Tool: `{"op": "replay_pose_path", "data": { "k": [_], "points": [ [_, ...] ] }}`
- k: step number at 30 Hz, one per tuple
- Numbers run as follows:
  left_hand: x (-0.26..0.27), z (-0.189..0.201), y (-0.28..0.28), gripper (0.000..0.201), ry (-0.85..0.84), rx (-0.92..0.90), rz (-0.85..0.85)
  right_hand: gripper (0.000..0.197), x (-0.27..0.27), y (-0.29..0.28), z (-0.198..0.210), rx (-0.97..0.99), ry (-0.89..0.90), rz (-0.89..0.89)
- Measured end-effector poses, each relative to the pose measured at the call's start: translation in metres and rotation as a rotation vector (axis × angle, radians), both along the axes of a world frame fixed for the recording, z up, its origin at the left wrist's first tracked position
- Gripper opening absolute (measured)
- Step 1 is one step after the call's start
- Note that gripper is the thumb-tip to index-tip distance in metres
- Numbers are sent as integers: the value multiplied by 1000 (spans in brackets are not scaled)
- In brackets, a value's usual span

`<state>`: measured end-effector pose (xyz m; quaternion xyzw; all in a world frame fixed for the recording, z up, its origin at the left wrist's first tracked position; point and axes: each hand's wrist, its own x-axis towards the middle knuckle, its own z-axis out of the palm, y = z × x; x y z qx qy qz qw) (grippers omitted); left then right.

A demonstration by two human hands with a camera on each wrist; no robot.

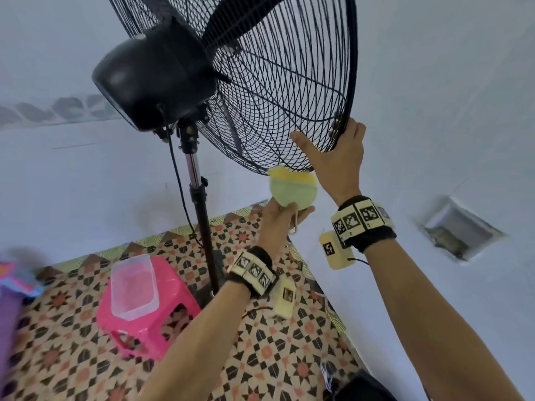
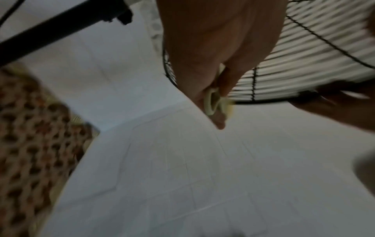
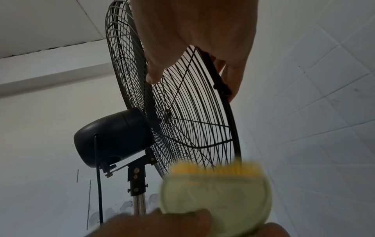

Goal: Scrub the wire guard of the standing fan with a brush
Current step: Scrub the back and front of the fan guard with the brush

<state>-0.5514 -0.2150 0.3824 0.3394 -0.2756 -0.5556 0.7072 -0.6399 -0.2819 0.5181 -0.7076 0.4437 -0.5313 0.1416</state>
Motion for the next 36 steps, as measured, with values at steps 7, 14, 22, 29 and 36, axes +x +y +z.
{"op": "replay_pose_path", "data": {
  "k": [7,14,22,29,36],
  "points": [
    [45,8,17,28,-565,7,124,89,-2,2,2,52,14,8],
    [102,57,31,43,-533,29,288,85,7,14,6,69,-20,-21],
    [174,114,14,32,-636,-11,603,93,16,26,33,100,-205,4],
    [173,123,-11,37,-679,11,599,92,36,30,53,16,-294,-19],
    [194,123,0,34,-720,-60,584,84,36,30,43,26,-325,-6]
  ]
}}
